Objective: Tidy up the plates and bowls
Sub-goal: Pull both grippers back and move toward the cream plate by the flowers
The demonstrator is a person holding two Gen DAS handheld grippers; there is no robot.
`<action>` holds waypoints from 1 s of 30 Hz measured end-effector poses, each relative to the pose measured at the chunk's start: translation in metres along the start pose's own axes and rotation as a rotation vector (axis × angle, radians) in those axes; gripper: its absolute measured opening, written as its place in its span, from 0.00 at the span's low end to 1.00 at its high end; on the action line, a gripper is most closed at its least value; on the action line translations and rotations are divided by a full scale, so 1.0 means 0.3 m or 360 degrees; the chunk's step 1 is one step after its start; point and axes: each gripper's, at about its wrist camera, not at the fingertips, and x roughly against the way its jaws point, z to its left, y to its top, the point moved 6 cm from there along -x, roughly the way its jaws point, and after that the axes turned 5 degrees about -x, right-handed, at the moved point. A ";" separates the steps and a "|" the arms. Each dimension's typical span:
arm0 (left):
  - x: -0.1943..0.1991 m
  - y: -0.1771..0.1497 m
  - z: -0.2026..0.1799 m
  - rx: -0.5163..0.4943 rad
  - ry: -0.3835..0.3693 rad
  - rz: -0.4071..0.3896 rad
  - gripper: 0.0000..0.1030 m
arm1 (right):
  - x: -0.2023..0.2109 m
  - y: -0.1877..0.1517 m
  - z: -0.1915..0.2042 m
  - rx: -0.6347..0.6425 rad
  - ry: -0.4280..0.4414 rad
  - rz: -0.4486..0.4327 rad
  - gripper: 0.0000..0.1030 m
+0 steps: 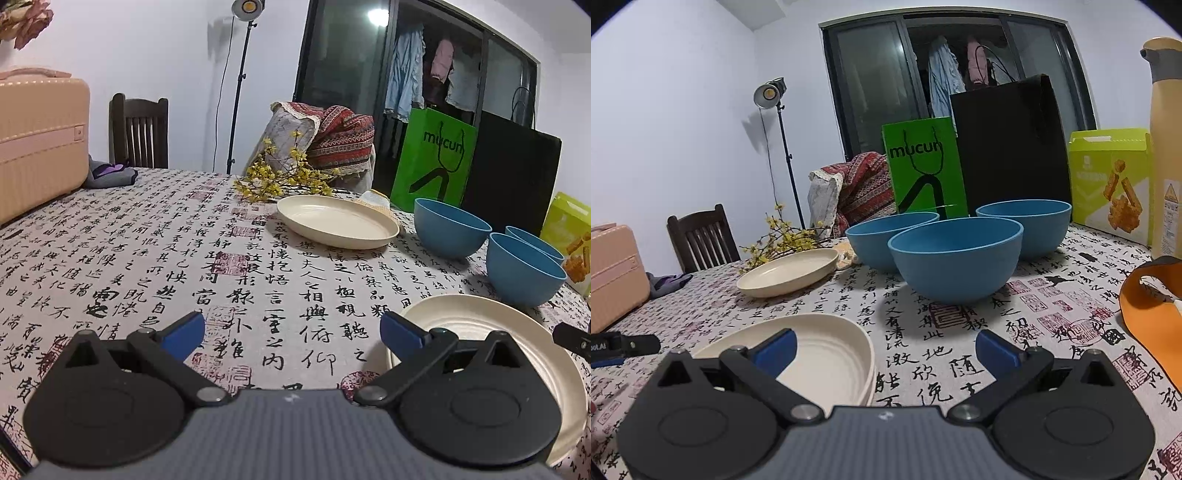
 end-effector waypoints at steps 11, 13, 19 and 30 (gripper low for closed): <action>-0.003 -0.004 -0.006 -0.0025 0.0046 0.0012 1.00 | 0.001 -0.002 0.004 -0.0003 0.0044 0.0006 1.00; -0.002 -0.004 -0.008 -0.0032 0.0044 0.0007 1.00 | -0.004 -0.002 0.004 -0.0004 0.0042 0.0019 1.00; -0.011 -0.006 -0.012 -0.0032 -0.0001 0.0030 1.00 | -0.011 -0.004 -0.004 -0.0013 -0.0031 0.0025 1.00; 0.002 0.002 0.013 0.0054 -0.0040 -0.0002 1.00 | -0.011 -0.003 -0.009 -0.0004 -0.0084 0.0016 1.00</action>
